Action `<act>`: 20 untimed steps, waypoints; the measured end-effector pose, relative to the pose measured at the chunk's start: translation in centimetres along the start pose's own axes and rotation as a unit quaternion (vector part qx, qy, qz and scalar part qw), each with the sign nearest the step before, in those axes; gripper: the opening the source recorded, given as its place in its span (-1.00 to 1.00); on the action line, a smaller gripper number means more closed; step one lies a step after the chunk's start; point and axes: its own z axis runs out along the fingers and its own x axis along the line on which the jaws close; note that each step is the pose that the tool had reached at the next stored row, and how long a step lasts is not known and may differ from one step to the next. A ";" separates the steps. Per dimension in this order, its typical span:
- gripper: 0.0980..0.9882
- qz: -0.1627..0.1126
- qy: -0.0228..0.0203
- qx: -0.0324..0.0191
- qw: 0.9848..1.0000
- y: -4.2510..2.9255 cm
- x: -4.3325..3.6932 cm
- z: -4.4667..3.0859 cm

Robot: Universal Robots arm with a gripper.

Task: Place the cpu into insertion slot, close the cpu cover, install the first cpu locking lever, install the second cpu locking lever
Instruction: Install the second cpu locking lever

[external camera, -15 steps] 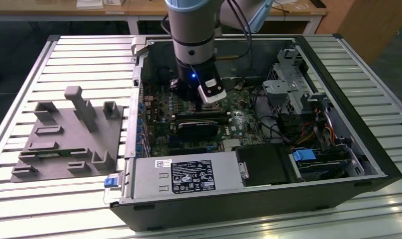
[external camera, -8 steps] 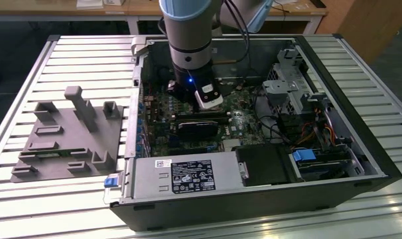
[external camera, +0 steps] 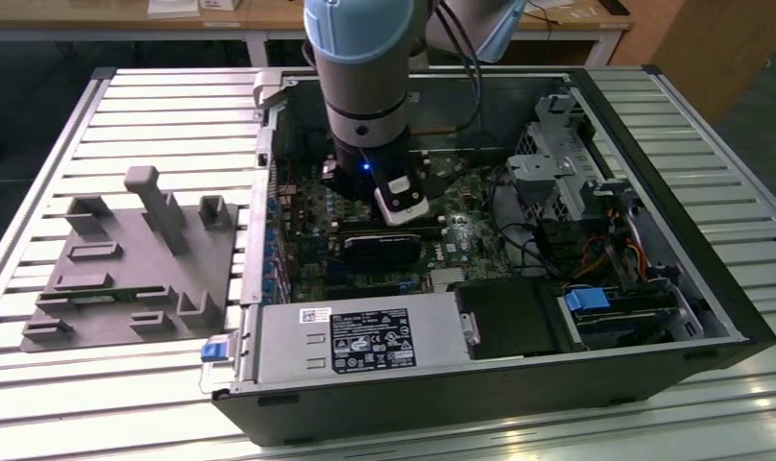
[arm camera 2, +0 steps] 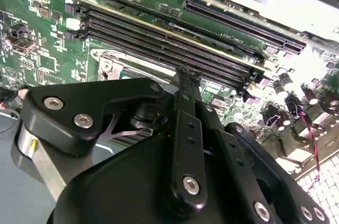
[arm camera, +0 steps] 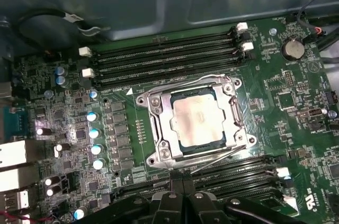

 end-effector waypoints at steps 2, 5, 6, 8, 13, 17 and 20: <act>-0.99 0.001 0.002 -0.009 1.000 -0.25 -0.01 0.02; -0.99 0.002 0.003 -0.014 1.000 -0.40 0.11 0.31; -0.99 0.002 0.003 -0.015 1.000 -0.45 0.16 0.45; -0.99 0.002 0.003 -0.016 1.000 -0.56 0.23 0.70; -0.99 0.003 0.006 -0.028 1.000 -1.18 0.27 0.90; -0.99 0.005 0.010 -0.048 0.999 -1.84 0.26 0.91; -0.99 0.006 0.013 -0.062 0.998 -2.21 0.30 0.94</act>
